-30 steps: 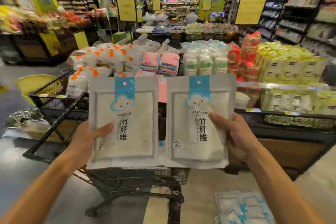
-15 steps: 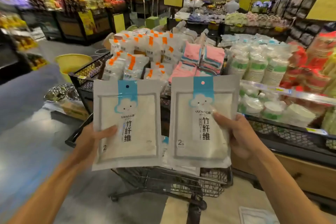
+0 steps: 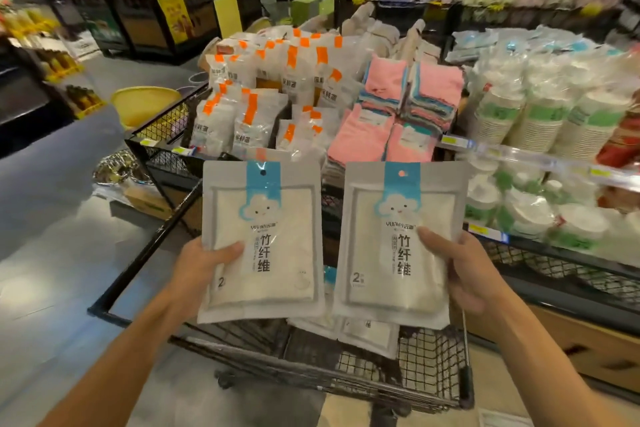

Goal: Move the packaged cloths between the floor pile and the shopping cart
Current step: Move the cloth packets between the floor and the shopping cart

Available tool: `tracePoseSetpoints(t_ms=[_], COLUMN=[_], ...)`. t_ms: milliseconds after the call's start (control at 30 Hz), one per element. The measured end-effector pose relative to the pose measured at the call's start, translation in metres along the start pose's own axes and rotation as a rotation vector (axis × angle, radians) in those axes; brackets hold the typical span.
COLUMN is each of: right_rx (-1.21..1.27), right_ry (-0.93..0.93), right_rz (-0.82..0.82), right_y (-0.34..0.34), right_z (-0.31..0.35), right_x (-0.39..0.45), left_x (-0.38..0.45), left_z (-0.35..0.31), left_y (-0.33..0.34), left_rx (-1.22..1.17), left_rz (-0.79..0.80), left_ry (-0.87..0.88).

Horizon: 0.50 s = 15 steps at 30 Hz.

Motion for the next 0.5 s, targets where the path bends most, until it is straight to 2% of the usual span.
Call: tracePoseSetpoints(t_ms=[233,333,500], right_rx=[0.037,0.061,0.116], right_ry=[0.120,0.179,0.281], right_rz=[-0.099,-0.166,-0.278], right_y=[-0.048,-0.067,-0.086], right_z=[-0.033,-0.062,-0.119], right_x=[0.034,0.047,0.063], left_x=[0.072,0.106,0.156], left_z=[0.045,0.075,0.137], left_y=[0.015,0.020,0.023], left_rx=[0.026,0.046,0.119], left_rz=[0.059,0.126,0.144], left_ry=[-0.179,-0.263,-0.399])
Point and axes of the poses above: each hand's wrist, its own x-axis towards the middle knuckle, its own y-axis out of the palm, z = x × y, the point moved 1 cm from there along x, towards the middle knuckle, and after that the axes turned 10 degrees about z, right-handed, at the moved point
